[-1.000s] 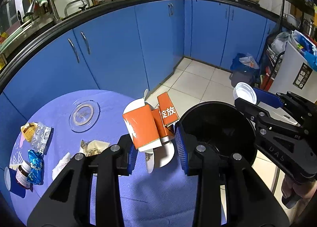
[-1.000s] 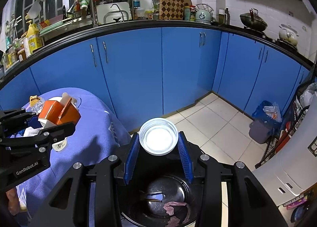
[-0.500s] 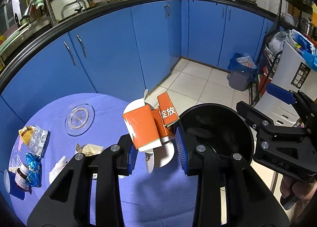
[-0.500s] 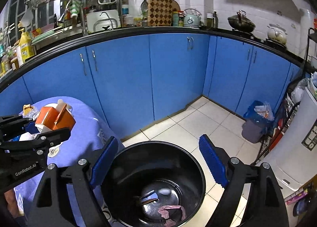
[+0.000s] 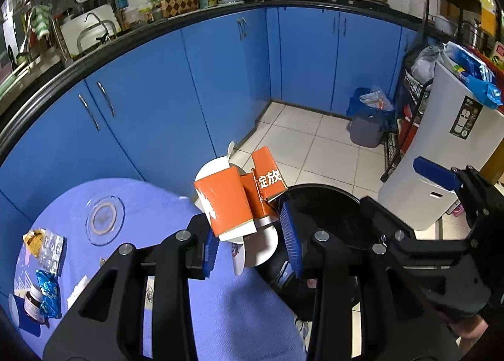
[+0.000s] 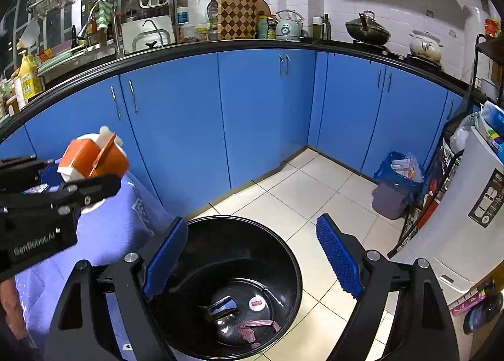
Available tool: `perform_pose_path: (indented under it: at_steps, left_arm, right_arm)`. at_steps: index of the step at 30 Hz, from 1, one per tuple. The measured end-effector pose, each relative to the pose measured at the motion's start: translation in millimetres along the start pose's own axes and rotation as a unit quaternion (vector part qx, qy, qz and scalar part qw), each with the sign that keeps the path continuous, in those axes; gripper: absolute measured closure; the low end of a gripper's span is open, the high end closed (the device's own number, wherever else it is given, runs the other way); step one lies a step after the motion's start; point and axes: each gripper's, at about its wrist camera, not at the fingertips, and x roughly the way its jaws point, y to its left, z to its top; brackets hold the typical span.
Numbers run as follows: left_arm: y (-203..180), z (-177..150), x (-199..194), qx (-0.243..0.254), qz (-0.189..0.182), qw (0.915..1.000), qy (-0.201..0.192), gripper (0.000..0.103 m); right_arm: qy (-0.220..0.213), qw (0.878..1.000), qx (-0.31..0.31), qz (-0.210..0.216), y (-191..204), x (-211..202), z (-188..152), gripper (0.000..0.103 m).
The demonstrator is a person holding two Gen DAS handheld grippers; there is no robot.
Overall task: Collect trash
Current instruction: 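Open the right gripper over the bin while the left gripper drops the carton in, then move both grippers back over the table toward the white plastic bag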
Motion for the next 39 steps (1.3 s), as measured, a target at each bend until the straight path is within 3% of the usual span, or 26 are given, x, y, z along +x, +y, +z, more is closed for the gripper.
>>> perform_pose_path:
  at_steps: [1,2,3,4,5,19,39]
  left_arm:
    - [0,1,0,0.000,0.000,1.0000,0.000,0.065]
    - [0,2,0,-0.001,0.005,1.0000,-0.001,0.056]
    - [1,2,0,-0.003,0.010,0.9999,-0.003,0.044]
    - [3,2,-2,-0.008,0.013,0.9998,-0.008,0.020]
    - [4,2,-5,-0.013,0.017,0.9997,-0.016,0.009]
    - [52,-21,-23,-0.056,0.039,0.9977,-0.007,0.008]
    - [188,-124,-84,-0.134,0.109,0.9848,0.015,0.008]
  right_arm:
    - [0.000,1.000,0.001,0.000,-1,0,0,0.021]
    - [0.000,1.000,0.002,0.000,-1,0,-1,0.021]
    - [0.000,1.000,0.003,0.001,-1,0,-1,0.021]
    - [0.000,1.000,0.004,0.001,-2,-1,-1,0.021]
    - [0.001,1.000,0.003,0.001,-2,-1,-2,0.021]
    - [0.007,1.000,-0.010,0.025,29,-9,0,0.021]
    - [0.019,0.986,-0.128,0.105,193,-22,5,0.021]
